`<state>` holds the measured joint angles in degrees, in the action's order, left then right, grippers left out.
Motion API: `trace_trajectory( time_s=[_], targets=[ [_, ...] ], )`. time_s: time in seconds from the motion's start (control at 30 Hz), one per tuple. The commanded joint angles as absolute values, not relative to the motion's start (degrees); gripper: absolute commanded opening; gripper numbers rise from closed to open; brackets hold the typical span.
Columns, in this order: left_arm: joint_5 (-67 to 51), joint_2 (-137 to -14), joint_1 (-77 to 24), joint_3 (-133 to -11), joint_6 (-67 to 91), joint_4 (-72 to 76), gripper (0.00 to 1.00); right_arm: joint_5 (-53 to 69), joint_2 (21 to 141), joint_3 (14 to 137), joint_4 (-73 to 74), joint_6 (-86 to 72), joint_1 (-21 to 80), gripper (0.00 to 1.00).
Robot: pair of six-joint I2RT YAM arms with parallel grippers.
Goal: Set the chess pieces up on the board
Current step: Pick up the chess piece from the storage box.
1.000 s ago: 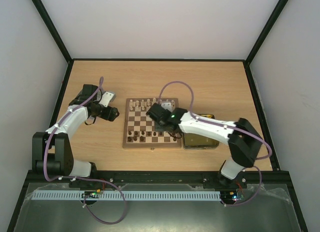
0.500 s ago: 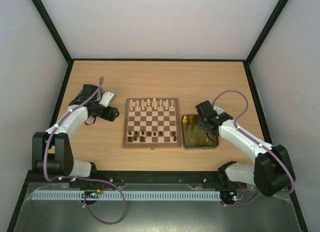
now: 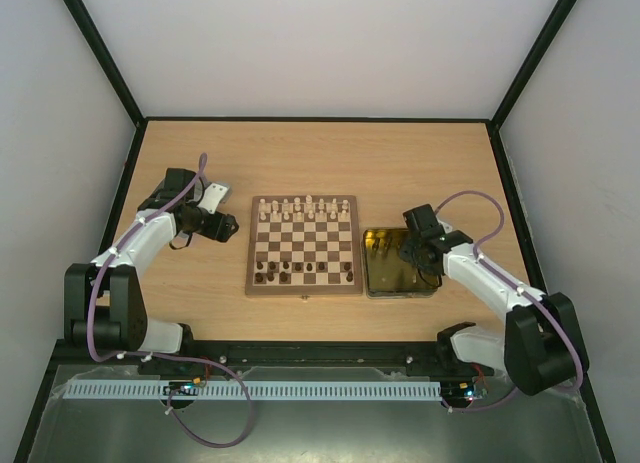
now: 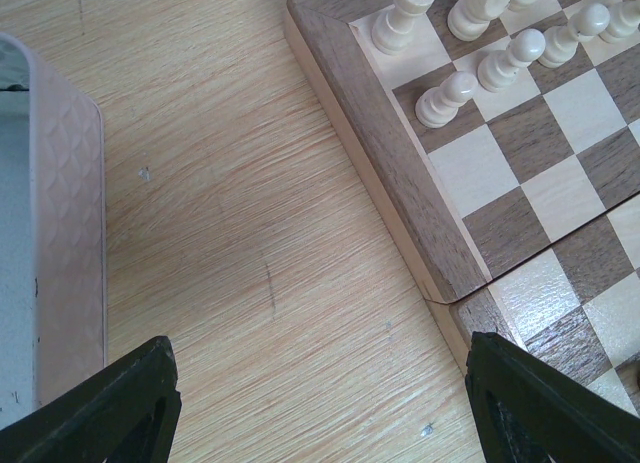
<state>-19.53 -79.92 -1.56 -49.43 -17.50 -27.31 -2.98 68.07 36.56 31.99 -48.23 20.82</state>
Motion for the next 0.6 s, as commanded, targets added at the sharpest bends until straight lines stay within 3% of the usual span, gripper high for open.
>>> trace_trajectory(
  time_s=[0.0,0.23,0.57],
  targets=[
    [-20.13,-79.62,-1.23,-48.87,-17.76,-27.51,0.79,-1.28,70.09,35.01,29.17,-48.08,19.61,0.37],
    [-20.04,-79.63,-1.23,-48.8,-17.75,-27.34,0.79,-0.97,71.29,34.55,27.63,-47.34,18.15,0.35],
    [-19.97,-80.09,-1.23,-48.87,-17.67,-27.25,0.79,-0.97,72.87,33.93,25.79,-46.1,17.59,0.21]
  ],
)
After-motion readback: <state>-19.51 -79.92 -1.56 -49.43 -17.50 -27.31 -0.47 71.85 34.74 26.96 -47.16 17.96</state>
